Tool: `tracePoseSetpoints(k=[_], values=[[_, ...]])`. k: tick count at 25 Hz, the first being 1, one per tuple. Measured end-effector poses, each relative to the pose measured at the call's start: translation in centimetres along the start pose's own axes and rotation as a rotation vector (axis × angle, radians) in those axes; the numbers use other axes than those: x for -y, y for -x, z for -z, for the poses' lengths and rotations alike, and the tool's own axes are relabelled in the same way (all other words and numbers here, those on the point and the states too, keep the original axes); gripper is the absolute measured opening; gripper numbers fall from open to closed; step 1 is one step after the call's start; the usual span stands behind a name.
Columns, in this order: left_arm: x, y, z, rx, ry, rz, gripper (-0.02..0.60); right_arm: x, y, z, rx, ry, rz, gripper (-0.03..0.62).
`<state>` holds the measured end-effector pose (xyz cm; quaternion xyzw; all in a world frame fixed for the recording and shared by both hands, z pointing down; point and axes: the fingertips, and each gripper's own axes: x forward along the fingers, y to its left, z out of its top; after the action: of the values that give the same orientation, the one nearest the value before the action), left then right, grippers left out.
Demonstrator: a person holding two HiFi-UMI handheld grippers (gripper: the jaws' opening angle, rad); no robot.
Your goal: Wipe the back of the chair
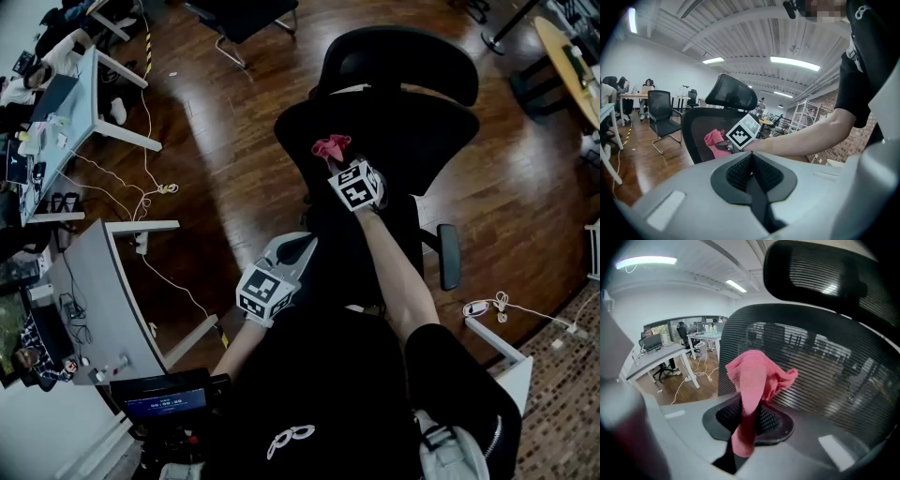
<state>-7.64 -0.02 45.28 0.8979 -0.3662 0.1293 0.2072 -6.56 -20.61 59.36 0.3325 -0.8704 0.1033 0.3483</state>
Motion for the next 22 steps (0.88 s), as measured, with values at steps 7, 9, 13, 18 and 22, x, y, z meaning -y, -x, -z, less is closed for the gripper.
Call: tracePoseSetpoints(k=[7,9,13,18,22], values=[[1.9,-1.9,0.0,-0.021,-0.007,0.038,-0.012,7.8,4.1,4.7,-0.031,-0.060,0.102,0.049],[2.3,-2.2,-0.2,-0.026,-0.009,0.046,-0.012,10.1,5.5,5.8,-0.042,-0.082,0.140,0.049],[3.3,-3.4,-0.3,-0.032,-0.015,0.060,-0.012,15.0,8.2,9.0,-0.069,-0.125,0.210,0.049],[4.6,-4.4,-0.2,-0.042,-0.019,0.067,-0.012,20.7,11.3,13.8,-0.118,-0.179,0.297,0.049],[4.8,-4.5,-0.2,-0.049,-0.023,0.068,-0.012,24.3,13.4,17.3,-0.158,-0.262,0.373,0.049]])
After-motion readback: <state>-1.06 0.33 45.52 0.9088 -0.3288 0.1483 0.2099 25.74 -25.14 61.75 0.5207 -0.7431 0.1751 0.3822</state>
